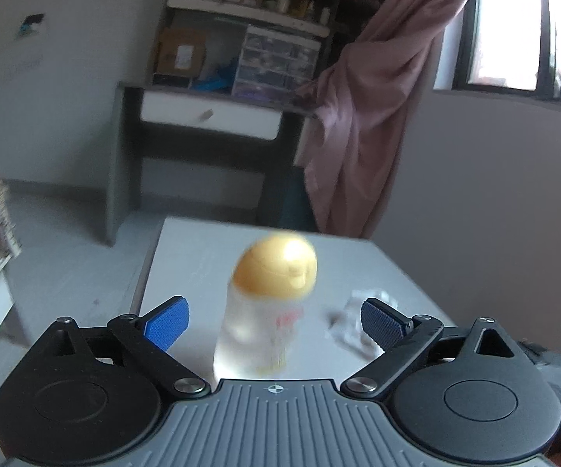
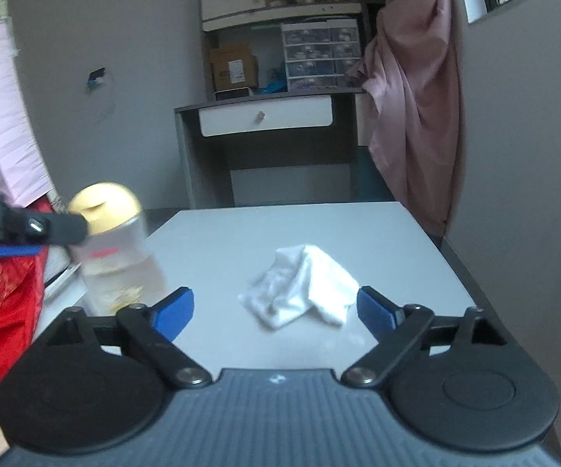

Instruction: Clean container

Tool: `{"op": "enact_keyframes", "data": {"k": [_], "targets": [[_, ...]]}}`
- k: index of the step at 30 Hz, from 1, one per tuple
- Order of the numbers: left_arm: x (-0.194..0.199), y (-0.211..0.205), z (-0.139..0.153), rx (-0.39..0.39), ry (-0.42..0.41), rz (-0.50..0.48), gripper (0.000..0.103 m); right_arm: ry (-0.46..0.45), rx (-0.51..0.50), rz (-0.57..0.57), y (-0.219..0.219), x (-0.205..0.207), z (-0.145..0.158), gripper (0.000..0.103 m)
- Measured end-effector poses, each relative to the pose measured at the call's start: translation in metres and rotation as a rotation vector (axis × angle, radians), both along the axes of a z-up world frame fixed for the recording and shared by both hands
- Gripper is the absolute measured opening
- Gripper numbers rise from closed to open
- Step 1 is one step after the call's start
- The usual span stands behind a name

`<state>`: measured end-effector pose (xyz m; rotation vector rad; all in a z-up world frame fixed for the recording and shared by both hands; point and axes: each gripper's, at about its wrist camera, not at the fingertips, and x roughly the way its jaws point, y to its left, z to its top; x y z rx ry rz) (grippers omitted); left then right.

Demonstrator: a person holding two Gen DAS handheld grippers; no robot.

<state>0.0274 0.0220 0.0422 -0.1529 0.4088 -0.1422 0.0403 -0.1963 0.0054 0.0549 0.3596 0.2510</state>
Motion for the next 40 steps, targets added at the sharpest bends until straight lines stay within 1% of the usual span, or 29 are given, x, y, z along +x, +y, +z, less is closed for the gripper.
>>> {"op": "enact_keyframes", "data": {"k": [3, 7, 11, 14, 20, 27, 40], "targets": [[-0.021, -0.007, -0.014, 0.017, 0.04, 0.017, 0.102, 0.022, -0.038, 0.009, 0.004, -0.022, -0.002, 0.093], [-0.048, -0.017, -0.032, 0.041, 0.093, 0.039, 0.103, 0.057, -0.076, 0.003, 0.006, -0.045, -0.008, 0.093], [-0.061, -0.011, -0.042, -0.005, 0.137, 0.031, 0.103, 0.089, -0.035, 0.004, 0.001, -0.06, -0.015, 0.093], [-0.06, -0.01, -0.045, 0.013, 0.151, 0.065, 0.103, 0.103, 0.0, -0.007, -0.005, -0.063, -0.018, 0.093], [-0.06, -0.01, -0.045, 0.04, 0.14, 0.073, 0.103, 0.093, 0.0, -0.031, -0.007, -0.074, -0.019, 0.093], [-0.052, -0.016, -0.043, 0.018, 0.156, 0.084, 0.103, 0.077, 0.003, -0.034, -0.009, -0.075, -0.018, 0.093], [-0.053, -0.025, -0.04, 0.06, 0.145, 0.085, 0.103, 0.072, 0.004, -0.03, -0.008, -0.074, -0.018, 0.093]]}}
